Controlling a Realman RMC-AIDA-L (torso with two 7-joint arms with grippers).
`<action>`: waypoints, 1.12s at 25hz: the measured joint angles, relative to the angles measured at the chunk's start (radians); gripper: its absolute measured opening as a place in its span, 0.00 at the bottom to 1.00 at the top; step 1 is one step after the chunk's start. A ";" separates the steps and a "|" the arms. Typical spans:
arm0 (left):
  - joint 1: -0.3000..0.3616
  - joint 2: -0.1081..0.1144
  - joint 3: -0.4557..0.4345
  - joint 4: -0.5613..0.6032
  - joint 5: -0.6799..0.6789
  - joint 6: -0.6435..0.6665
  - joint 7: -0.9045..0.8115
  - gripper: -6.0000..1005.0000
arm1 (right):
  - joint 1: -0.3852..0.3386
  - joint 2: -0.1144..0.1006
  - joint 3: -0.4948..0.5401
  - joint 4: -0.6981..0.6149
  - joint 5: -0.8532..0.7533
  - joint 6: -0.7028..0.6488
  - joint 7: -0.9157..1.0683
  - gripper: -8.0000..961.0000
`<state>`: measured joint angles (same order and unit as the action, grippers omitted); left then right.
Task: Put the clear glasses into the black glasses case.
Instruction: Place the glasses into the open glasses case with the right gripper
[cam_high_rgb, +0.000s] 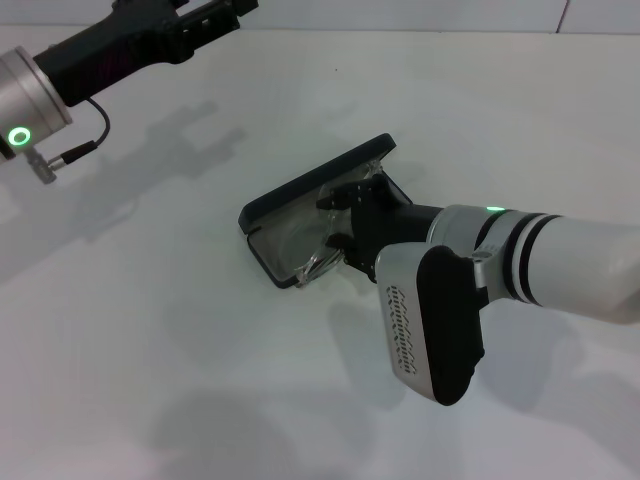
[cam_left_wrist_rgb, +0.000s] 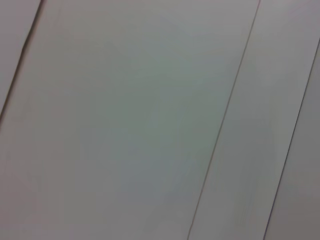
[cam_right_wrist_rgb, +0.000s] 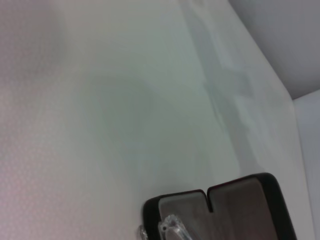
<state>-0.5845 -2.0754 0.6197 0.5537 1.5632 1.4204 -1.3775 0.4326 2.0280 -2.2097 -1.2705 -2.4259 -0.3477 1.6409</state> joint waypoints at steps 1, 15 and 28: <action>0.000 0.000 0.000 0.000 0.000 0.000 0.000 0.77 | 0.002 0.000 -0.001 0.002 -0.007 0.000 -0.001 0.42; -0.005 0.004 0.000 0.000 -0.006 0.000 0.000 0.77 | 0.080 0.000 0.000 0.080 -0.042 -0.001 -0.001 0.35; -0.015 0.000 -0.008 0.000 -0.011 0.000 0.005 0.77 | 0.118 0.000 -0.014 0.111 -0.041 0.005 0.000 0.22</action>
<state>-0.5999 -2.0756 0.6120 0.5539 1.5524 1.4204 -1.3724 0.5506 2.0279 -2.2237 -1.1600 -2.4668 -0.3429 1.6411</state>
